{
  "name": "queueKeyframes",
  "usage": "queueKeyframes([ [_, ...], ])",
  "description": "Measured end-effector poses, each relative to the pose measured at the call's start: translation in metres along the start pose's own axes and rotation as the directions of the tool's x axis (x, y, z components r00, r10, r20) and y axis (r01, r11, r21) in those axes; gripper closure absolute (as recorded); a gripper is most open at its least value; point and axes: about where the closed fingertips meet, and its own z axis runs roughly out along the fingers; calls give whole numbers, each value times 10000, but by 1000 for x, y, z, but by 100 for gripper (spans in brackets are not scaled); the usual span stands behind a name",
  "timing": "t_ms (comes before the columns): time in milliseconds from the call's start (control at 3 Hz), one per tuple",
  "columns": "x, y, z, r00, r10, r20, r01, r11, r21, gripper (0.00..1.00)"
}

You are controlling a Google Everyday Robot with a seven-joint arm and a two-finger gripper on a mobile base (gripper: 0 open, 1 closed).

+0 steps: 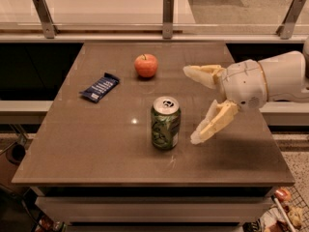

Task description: Knock green can over

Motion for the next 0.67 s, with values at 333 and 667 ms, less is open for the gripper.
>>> queueKeyframes([
  [333, 9, 0, 15, 9973, 212, 699, -193, 9994, -278, 0],
  [667, 17, 4, 26, 9928, 442, 1112, -395, 9982, -444, 0],
])
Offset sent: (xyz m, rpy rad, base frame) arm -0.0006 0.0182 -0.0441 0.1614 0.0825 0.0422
